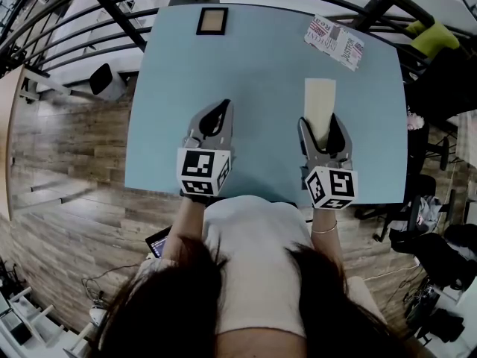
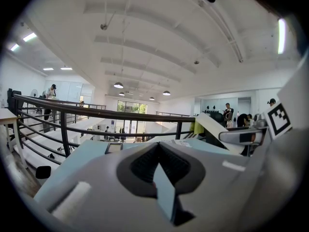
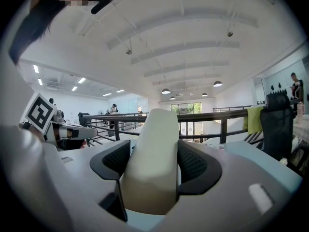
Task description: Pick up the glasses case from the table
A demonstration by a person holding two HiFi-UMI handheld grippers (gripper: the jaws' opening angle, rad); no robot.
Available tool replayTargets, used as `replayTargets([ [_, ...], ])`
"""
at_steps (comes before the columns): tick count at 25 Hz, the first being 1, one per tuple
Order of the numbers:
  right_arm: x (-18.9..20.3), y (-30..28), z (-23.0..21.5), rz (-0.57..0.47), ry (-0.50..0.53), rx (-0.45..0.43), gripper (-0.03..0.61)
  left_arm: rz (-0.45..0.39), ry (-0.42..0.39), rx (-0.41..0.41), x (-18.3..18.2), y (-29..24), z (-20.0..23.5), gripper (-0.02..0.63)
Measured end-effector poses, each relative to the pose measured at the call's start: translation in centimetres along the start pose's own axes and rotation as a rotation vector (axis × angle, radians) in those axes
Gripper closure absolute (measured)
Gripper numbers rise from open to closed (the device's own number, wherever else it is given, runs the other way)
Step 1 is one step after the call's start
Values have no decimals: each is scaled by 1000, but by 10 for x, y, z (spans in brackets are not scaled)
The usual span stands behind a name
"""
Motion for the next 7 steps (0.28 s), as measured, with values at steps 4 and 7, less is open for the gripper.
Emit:
replayTargets([
  [4, 1, 1, 0, 2, 0, 2, 270, 3, 1, 2, 1, 0, 2, 557],
  [7, 0, 0, 0, 2, -6, 4, 272, 4, 1, 5, 1, 0, 3, 557],
])
Point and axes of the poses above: the fingertips, and each gripper's own axes: y backward along the fingers, z to its left, x out of its underside, the point moved 8 cm from there along y, backward along the fingers, and after that the axes turned 5 degrees about -z, right-handed, at the moved point
